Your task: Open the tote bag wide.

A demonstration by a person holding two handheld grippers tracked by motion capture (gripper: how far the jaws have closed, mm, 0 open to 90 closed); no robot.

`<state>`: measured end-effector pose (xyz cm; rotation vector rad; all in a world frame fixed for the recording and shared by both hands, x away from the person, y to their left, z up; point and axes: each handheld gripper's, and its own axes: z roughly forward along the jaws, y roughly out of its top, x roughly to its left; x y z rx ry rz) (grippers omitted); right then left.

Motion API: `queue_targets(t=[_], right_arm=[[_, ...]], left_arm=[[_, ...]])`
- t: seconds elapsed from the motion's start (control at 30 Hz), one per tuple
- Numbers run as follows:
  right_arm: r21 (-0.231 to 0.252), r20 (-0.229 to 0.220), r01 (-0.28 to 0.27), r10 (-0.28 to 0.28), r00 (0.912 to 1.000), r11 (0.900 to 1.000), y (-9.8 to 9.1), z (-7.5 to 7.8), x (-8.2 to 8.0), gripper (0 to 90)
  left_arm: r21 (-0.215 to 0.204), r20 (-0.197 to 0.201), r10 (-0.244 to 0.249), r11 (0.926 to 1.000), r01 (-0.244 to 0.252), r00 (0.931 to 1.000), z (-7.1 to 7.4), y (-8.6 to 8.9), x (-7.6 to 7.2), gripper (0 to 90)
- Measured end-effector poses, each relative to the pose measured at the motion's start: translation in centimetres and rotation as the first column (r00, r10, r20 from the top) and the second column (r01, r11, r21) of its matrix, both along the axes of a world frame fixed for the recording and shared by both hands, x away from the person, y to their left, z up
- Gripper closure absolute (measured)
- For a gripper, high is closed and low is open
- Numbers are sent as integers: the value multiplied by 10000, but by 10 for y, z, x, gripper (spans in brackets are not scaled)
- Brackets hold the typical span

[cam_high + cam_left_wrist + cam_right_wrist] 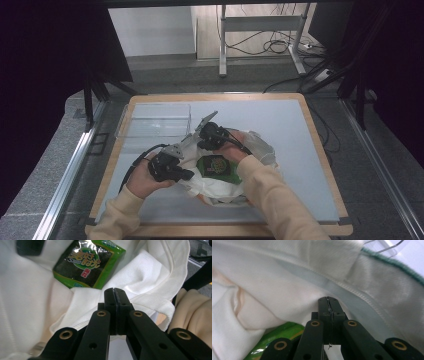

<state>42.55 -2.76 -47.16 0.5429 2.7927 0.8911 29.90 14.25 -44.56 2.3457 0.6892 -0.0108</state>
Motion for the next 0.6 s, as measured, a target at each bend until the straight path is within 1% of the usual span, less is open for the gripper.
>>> queue_targets(t=[0.07,0.23,0.3,0.5,0.6], right_arm=[[-2,67,-16,16,10000,10000,1,0,2,891],[176,252,182,-186,9995,9997,0,0,7,891],[232,208,276,-281,9994,9994,0,1,9,892],[291,383,440,-451,9982,9986,0,0,12,892],[329,369,546,-558,9978,9980,0,-1,13,892]], left_arm=[[23,-41,-53,10000,53,10000,-2,-1,1,899],[71,-131,-69,9999,70,9999,-5,-2,1,899],[77,-175,-99,9999,101,9998,-6,-3,1,899],[168,-236,-146,9997,150,9996,-8,-5,1,900],[167,-256,-162,9997,166,9995,-9,-5,2,899]])
